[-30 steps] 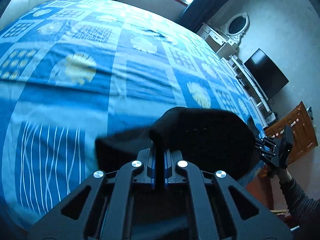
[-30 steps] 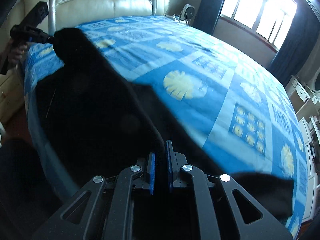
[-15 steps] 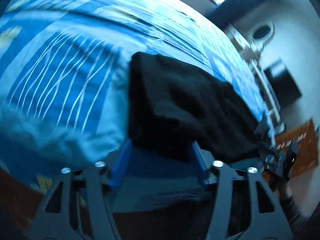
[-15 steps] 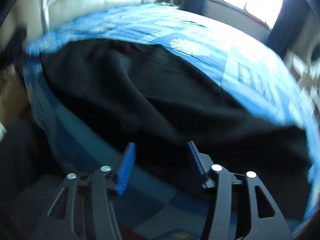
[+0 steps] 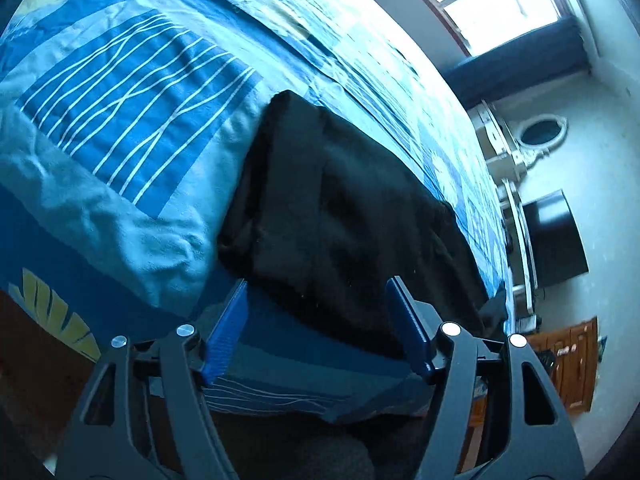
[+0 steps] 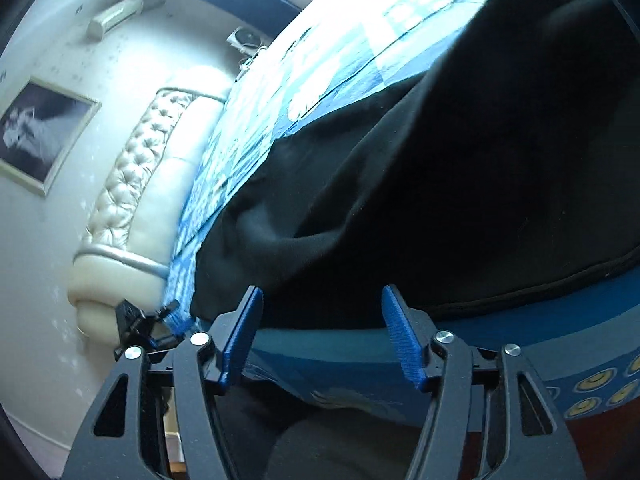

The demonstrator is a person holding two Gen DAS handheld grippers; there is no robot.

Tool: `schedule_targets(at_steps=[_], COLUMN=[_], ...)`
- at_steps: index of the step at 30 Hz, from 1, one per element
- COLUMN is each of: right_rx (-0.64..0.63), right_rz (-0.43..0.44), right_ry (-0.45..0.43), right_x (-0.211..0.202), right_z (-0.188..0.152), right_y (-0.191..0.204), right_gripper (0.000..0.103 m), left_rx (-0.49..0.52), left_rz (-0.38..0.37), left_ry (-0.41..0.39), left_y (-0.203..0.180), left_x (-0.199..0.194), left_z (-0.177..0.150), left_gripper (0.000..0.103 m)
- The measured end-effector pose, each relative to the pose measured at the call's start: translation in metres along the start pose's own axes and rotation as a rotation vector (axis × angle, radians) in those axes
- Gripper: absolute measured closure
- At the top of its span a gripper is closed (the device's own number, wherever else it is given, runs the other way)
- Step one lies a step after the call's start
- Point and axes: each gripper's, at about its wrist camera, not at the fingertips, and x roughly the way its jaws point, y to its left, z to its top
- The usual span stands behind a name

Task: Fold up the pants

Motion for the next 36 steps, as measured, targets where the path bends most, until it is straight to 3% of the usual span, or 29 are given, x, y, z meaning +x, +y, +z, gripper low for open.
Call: schedule_targets(at_steps=[5,15,17,19,21,28,29,30,32,36], right_rx=[-0.014,0.0,0.016,0.037,0.068,0.227,0.247,0.245,0.218,0.179], right_rz=[-0.013,-0.006,0.004,0.013,0.023,0.069,0.048,0.025,0.006,-0.036], right_ry=[0.007,0.003,-0.001,-0.006,-0.014,-0.044,-0.056,-0.057,-0.033,-0.011], right_x=[0.004,0.007,0.008,0.008,0.01,0.027,0.029,0.03,0.035,0.031], right_z=[-0.008,-0.002,-0.002,-0.001,0.001,0.011,0.013,0.013,0.012,-0.005], right_y=[0.006,0.002,-0.001,-0.003,-0.005,-0.013,-0.015,-0.014,-0.009,-0.006], right_gripper=[0.041,0.039,0.037,0.035,0.034,0.034,0.042,0.067,0.09,0.091], left_rx=[-0.119,-0.198,-0.183,-0.158,-0.139,-0.147,-0.144,-0.141,-0.132,-0.126], left_rz=[-0.019,-0.038,-0.018,0.036,0.09,0.137,0.148,0.156,0.171,0.186], left_ry=[-0.01,-0.047,-0.062,-0.063,-0.067,-0.106,-0.106,-0.105,-0.11,-0.115], left_y=[0.002,-0.003,-0.004,-0.004,-0.003,0.001,0.0,-0.001,-0.002,0.005], left_x=[-0.003,0.007,0.009,0.014,0.016,0.009,0.01,0.01,0.008,0.004], left_z=[-0.006,0.0,0.0,-0.001,-0.001,0.008,0.009,0.009,0.01,0.013], left_gripper=[0.035,0.035,0.048,0.074,0.09,0.095,0.095,0.095,0.095,0.095])
